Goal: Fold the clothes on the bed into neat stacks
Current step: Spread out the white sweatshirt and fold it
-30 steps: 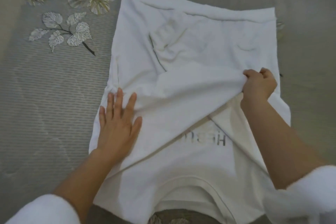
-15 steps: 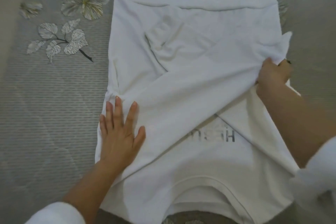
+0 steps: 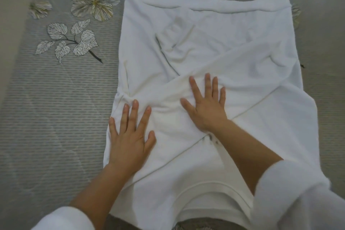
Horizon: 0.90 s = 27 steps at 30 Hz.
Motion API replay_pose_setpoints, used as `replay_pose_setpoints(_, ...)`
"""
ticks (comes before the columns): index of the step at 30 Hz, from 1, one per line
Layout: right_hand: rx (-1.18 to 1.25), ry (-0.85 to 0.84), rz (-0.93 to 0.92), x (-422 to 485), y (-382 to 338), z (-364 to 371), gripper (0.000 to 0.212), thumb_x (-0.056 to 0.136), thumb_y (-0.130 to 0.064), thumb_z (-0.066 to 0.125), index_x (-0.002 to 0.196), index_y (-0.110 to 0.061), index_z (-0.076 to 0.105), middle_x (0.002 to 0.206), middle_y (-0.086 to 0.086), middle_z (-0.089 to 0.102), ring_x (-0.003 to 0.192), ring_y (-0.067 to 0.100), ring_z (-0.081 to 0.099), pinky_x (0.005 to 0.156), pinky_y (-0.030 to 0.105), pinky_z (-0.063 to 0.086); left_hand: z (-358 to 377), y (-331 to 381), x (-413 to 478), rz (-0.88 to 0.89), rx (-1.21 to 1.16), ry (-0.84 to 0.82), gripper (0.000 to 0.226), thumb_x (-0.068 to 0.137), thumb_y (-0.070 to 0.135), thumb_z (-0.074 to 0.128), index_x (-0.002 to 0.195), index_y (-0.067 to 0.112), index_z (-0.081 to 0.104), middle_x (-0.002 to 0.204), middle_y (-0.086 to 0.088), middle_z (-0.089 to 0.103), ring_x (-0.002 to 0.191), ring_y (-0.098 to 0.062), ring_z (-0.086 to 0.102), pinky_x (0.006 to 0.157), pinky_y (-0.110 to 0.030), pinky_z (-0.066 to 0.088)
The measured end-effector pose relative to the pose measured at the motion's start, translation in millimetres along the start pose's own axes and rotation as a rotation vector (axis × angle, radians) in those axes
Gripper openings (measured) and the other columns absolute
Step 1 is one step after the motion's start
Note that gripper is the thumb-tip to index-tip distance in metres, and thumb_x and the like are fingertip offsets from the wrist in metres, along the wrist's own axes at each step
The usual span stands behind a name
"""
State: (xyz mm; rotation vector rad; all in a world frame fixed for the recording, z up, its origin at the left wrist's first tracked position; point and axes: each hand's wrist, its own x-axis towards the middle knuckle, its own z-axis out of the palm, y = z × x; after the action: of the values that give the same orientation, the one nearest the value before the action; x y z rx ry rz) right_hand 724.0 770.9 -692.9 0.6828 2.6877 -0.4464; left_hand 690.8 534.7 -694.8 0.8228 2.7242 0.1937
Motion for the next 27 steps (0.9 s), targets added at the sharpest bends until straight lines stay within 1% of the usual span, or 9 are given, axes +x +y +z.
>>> replay_pose_setpoints(6, -0.093, 0.064, -0.048, -21, 23, -6, 0.069, 0.092, -0.066, 0.017, 0.147, -0.042, -0.017, 0.158, 0.004, -0.023, 0.144, 0.023, -0.024, 0.115, 0.045, -0.016, -4, 8, -7, -0.06, -0.018, -0.012, 0.065, 0.092, 0.053, 0.014, 0.151, 0.035, -0.006, 0.159, 0.003, -0.019, 0.145, -0.016, -0.021, 0.115, -0.052, -0.008)
replay_pose_setpoints(10, -0.109, -0.048, -0.113, -86, 54, 1, 0.066, 0.095, -0.058, 0.019, 0.147, -0.038, -0.017, 0.159, -0.002, -0.021, 0.143, 0.015, -0.027, 0.115, 0.033, -0.017, -1, 17, -43, 0.026, -0.056, -0.069, 0.065, 0.093, 0.053, 0.012, 0.152, 0.028, -0.002, 0.158, 0.0, -0.019, 0.145, -0.016, -0.02, 0.116, -0.043, -0.015)
replay_pose_setpoints(14, -0.027, -0.072, -0.239, -157, 90, -7, 0.066, 0.093, -0.055, 0.022, 0.152, -0.029, 0.009, 0.159, -0.005, -0.005, 0.147, 0.012, -0.011, 0.118, 0.028, -0.01, 3, 27, -106, 0.259, -0.03, -0.203, 0.068, 0.094, 0.057, 0.018, 0.153, 0.023, 0.013, 0.161, -0.007, -0.002, 0.148, -0.022, -0.006, 0.116, -0.046, -0.002)
replay_pose_setpoints(16, -0.061, -0.151, -0.288, -196, 115, -9, 0.068, 0.09, -0.054, 0.024, 0.151, -0.028, 0.007, 0.159, -0.003, -0.004, 0.148, 0.013, -0.01, 0.119, 0.032, -0.009, 2, 32, -134, 0.372, -0.005, -0.268, 0.071, 0.093, 0.061, 0.024, 0.152, 0.023, 0.02, 0.161, -0.01, 0.003, 0.148, -0.028, -0.002, 0.114, -0.049, 0.004)
replay_pose_setpoints(19, -0.175, -0.288, -0.336, -248, 155, -5, 0.075, 0.085, -0.052, 0.034, 0.152, -0.027, 0.008, 0.16, 0.0, -0.003, 0.147, 0.015, -0.015, 0.118, 0.041, -0.003, -5, 31, -156, 0.457, -0.003, -0.305, 0.082, 0.083, 0.058, 0.049, 0.152, 0.023, 0.022, 0.16, -0.014, 0.004, 0.147, -0.035, -0.003, 0.113, -0.049, 0.004)
replay_pose_setpoints(21, -0.214, -0.315, -0.343, -270, 173, -2, 0.083, 0.078, -0.043, 0.051, 0.152, -0.024, 0.018, 0.16, 0.003, 0.006, 0.147, 0.019, -0.008, 0.114, 0.046, 0.004, -12, 29, -159, 0.483, 0.047, -0.336, 0.092, 0.071, 0.049, 0.065, 0.151, 0.022, 0.026, 0.159, -0.018, 0.008, 0.145, -0.042, 0.002, 0.113, -0.051, 0.005)
replay_pose_setpoints(23, -0.222, -0.298, -0.347, -277, 183, 1, 0.092, 0.067, -0.031, 0.063, 0.15, -0.021, 0.027, 0.159, 0.005, 0.015, 0.148, 0.022, 0.004, 0.113, 0.049, 0.009, -16, 34, -154, 0.495, 0.162, -0.357, 0.099, 0.055, 0.037, 0.082, 0.144, 0.016, 0.042, 0.151, -0.026, 0.027, 0.137, -0.051, 0.024, 0.11, -0.059, 0.023)
replay_pose_setpoints(25, -0.241, -0.235, -0.332, -269, 185, 1, 0.092, 0.06, -0.021, 0.073, 0.146, -0.015, 0.038, 0.154, 0.012, 0.029, 0.143, 0.032, 0.025, 0.114, 0.052, 0.019, -17, 43, -149, 0.469, 0.276, -0.303, 0.095, 0.042, 0.016, 0.093, 0.13, 0.01, 0.059, 0.136, -0.03, 0.047, 0.12, -0.055, 0.045, 0.088, -0.065, 0.046)
replay_pose_setpoints(27, -0.253, -0.183, -0.305, -257, 183, 1, 0.088, 0.072, -0.011, 0.07, 0.148, -0.017, 0.026, 0.156, 0.012, 0.018, 0.144, 0.035, 0.022, 0.115, 0.048, 0.021, -15, 48, -146, 0.448, 0.347, -0.234, 0.091, 0.038, -0.006, 0.089, 0.124, 0.007, 0.063, 0.128, -0.03, 0.055, 0.111, -0.056, 0.053, 0.074, -0.064, 0.052)
